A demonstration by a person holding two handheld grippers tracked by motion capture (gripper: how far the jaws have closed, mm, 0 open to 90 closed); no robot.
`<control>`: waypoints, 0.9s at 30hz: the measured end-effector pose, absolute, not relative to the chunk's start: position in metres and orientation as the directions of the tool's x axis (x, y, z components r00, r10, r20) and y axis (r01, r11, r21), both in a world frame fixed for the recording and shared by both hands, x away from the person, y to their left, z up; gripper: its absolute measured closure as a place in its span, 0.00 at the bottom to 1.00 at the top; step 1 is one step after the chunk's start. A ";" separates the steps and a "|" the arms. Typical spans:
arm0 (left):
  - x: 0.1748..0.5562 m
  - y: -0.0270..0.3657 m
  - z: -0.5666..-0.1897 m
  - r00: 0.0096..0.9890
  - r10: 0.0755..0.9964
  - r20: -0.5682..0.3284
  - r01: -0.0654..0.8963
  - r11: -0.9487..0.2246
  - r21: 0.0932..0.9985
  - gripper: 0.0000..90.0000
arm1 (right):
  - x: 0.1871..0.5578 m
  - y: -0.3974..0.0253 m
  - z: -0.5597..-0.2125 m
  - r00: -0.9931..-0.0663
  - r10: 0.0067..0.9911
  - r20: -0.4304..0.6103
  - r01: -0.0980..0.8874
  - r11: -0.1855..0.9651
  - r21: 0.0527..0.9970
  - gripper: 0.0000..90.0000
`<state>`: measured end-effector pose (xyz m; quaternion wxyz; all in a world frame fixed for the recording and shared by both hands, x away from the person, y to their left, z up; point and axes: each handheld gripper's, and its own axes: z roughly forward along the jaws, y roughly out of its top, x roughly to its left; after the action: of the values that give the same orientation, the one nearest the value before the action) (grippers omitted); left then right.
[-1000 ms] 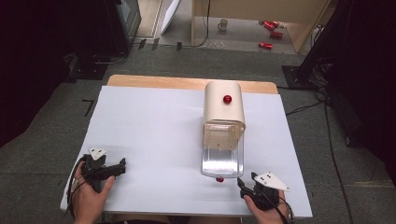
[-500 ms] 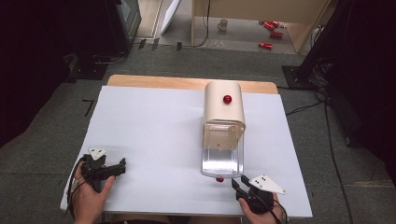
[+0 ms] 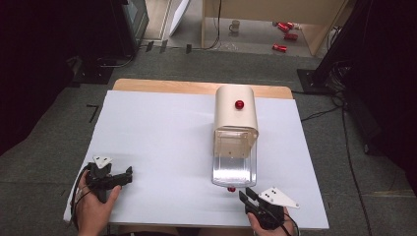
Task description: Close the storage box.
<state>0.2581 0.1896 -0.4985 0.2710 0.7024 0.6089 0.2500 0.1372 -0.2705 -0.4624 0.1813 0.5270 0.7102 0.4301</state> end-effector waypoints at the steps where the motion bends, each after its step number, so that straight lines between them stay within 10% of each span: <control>1: 0.258 0.190 -0.498 0.134 0.991 0.021 0.720 -0.112 0.685 0.00 | 0.137 -0.269 -0.462 -0.383 0.903 0.196 0.591 0.076 0.803 0.80; 27: 0.258 0.190 -0.498 0.134 0.991 0.021 0.720 -0.112 0.685 0.00 | 0.140 -0.241 -0.463 -0.408 0.892 0.195 0.570 0.082 0.818 0.81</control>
<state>0.2582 0.1896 -0.4984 0.2707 0.7026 0.6089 0.2499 0.1400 -0.2406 -0.4630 0.1819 0.5129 0.7127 0.4426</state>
